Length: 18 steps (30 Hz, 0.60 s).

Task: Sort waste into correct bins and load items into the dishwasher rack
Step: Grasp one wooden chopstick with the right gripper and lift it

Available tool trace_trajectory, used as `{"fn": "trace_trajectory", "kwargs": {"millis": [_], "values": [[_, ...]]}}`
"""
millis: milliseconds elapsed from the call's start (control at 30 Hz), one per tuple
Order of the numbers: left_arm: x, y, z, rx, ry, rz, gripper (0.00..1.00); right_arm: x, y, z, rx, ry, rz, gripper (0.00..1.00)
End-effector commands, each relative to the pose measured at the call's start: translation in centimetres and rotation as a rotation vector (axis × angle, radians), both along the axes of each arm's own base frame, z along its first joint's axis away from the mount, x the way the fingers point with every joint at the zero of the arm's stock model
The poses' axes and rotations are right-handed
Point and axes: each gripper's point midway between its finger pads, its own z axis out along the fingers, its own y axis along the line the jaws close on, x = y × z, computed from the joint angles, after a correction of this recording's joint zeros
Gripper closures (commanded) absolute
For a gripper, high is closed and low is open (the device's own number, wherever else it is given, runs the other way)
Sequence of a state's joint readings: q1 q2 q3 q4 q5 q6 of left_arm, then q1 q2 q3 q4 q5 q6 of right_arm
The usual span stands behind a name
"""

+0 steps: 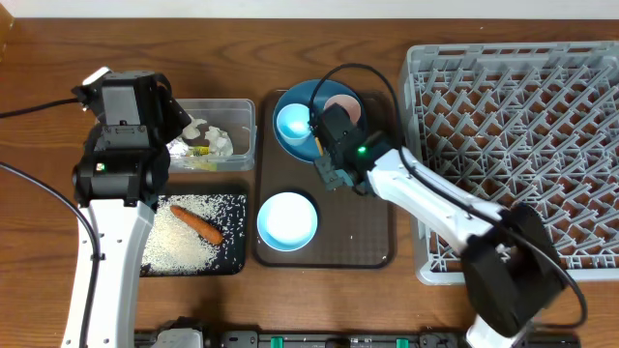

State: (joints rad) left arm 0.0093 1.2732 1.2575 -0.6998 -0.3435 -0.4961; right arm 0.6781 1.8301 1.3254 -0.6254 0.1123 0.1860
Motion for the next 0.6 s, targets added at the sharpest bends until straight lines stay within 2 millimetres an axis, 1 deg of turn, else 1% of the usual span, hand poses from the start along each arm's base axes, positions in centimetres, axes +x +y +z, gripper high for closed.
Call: {"fn": "trace_trajectory", "kwargs": {"millis": [0, 67, 200, 267, 367, 433, 533, 567], "values": [[0.0, 0.4, 0.8, 0.020, -0.011, 0.006, 0.02, 0.0, -0.4, 5.4, 0.054, -0.096, -0.010, 0.99], [0.0, 0.4, 0.8, 0.020, -0.011, 0.007, 0.02, -0.2, -1.7, 7.4, 0.047, -0.127, -0.032, 0.99], [0.0, 0.4, 0.8, 0.020, -0.011, 0.006, 0.02, -1.3, -3.4, 9.8, 0.035, -0.159, -0.051, 0.99], [0.0, 0.4, 0.8, 0.020, -0.011, 0.006, 0.02, -1.9, -4.5, 10.8, 0.032, -0.157, -0.064, 0.99], [0.0, 0.4, 0.8, 0.020, -0.011, 0.007, 0.02, -2.4, -7.4, 12.1, 0.022, -0.150, -0.117, 0.99], [0.0, 0.4, 0.8, 0.020, -0.011, 0.006, 0.02, -2.7, -10.1, 12.9, 0.012, -0.143, -0.173, 0.99], [0.0, 0.4, 0.8, 0.020, -0.011, 0.006, 0.02, -3.1, -13.8, 13.5, -0.005, -0.125, -0.259, 0.99], [0.0, 0.4, 0.8, 0.020, -0.011, 0.007, 0.02, -3.2, -14.7, 13.5, -0.010, -0.115, -0.282, 0.99]]}}
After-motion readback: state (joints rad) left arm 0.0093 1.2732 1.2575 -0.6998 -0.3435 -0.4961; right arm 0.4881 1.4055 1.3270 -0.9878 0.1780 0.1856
